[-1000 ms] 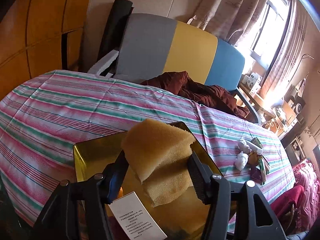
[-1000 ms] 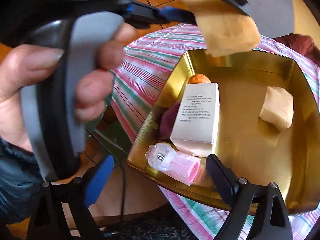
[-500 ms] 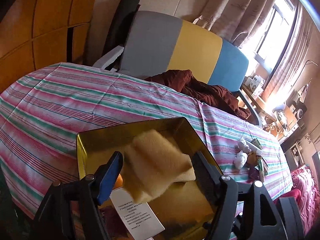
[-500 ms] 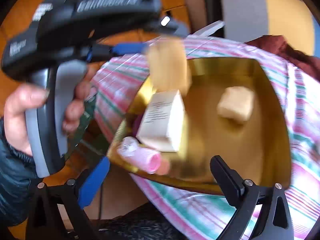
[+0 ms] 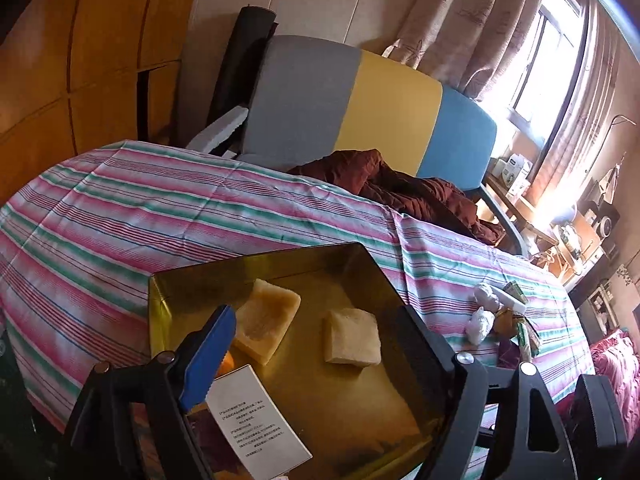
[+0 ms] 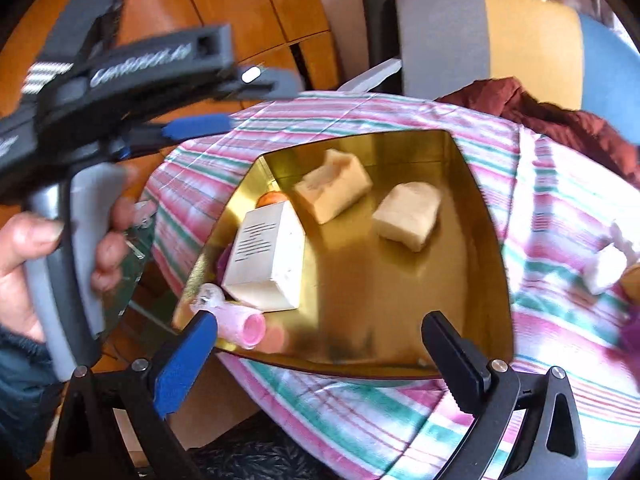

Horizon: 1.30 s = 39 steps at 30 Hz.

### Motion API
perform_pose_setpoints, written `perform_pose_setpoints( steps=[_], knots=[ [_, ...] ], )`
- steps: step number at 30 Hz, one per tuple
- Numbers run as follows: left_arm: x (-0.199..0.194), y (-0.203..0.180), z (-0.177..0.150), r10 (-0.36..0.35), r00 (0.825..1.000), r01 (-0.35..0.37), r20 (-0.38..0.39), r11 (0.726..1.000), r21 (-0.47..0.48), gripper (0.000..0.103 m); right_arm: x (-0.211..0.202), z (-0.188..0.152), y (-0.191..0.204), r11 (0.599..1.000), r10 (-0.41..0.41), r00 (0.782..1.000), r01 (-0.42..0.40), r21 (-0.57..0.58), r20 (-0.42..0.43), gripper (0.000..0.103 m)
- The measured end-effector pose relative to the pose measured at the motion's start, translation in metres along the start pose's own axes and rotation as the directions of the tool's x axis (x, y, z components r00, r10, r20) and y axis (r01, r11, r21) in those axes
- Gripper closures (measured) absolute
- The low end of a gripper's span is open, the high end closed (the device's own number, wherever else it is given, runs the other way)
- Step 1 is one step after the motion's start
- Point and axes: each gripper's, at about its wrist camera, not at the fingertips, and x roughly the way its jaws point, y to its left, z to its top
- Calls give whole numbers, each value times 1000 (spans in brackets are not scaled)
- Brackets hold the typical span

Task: Organize objects
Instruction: 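Carry the sponge and pink roller into the gold tray and release them, then move both grippers from the tray over the remaining items on the cloth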

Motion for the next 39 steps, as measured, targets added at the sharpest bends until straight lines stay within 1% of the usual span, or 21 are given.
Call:
perform_pose_setpoints(
  steps=[3, 6, 10, 14, 18, 33, 36, 39],
  knots=[
    [-10, -4, -10, 89, 996, -89, 28, 996, 14, 20, -3, -1, -6, 997, -75, 997, 75, -3, 22, 0],
    [-21, -10, -22, 167, 984, -170, 67, 985, 39, 20, -8, 0, -15, 990, -140, 989, 140, 12, 41, 0],
    [-28, -17, -37, 204, 975, -209, 87, 977, 49, 20, -16, 0, -28, 979, -202, 978, 200, 36, 60, 0],
    [-28, -24, -48, 208, 975, -213, 75, 975, 59, 20, -25, 0, -39, 965, -261, 962, 259, 34, 82, 0],
    [-27, -35, -57, 210, 975, -216, 69, 972, 97, 20, -34, 2, -50, 953, -304, 948, 301, 41, 99, 0],
    [-20, -73, -74, 203, 978, -209, 48, 954, 216, 20, -68, 5, -107, 912, -404, 908, 389, 133, 112, 0],
    [-19, -80, -75, 198, 979, -204, 46, 950, 238, 20, -78, 5, -127, 896, -432, 895, 413, 165, 108, 0],
    [-16, -88, -77, 192, 980, -197, 42, 945, 262, 20, -89, 5, -149, 874, -471, 876, 448, 190, 104, 0]
  ],
)
